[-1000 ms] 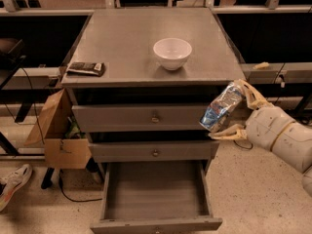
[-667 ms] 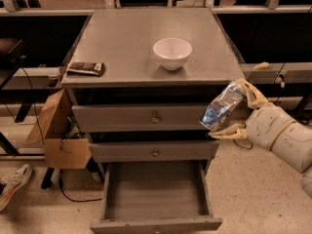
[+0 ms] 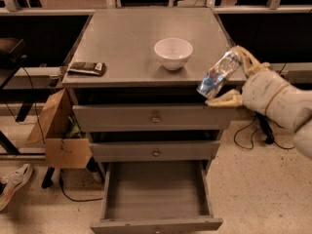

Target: Pick redbull can from bottom drawer and place on counter

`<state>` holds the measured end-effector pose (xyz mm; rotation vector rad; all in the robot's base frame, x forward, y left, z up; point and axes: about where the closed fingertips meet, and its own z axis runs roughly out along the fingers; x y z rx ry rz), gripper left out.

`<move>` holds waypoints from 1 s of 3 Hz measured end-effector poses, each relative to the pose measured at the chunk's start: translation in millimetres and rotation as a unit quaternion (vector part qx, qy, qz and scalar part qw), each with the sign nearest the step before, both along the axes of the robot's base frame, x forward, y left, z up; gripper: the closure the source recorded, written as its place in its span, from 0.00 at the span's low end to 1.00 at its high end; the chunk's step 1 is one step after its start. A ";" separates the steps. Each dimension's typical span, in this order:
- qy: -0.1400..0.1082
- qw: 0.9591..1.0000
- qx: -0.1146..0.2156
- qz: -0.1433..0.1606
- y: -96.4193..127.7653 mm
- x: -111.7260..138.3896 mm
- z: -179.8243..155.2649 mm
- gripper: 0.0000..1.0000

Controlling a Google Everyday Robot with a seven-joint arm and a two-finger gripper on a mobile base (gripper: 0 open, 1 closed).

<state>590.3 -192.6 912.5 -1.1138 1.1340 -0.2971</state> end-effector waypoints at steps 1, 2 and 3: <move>0.000 1.000 0.007 -0.003 -5.5 47.6 33.0 1.00; 0.017 1.000 0.018 -0.019 -17.3 89.8 46.6 1.00; 0.052 0.998 0.022 -0.040 -34.0 119.1 38.7 1.00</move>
Offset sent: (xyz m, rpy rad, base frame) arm 0.1423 -0.0367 0.0569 0.0641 0.0908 -0.0821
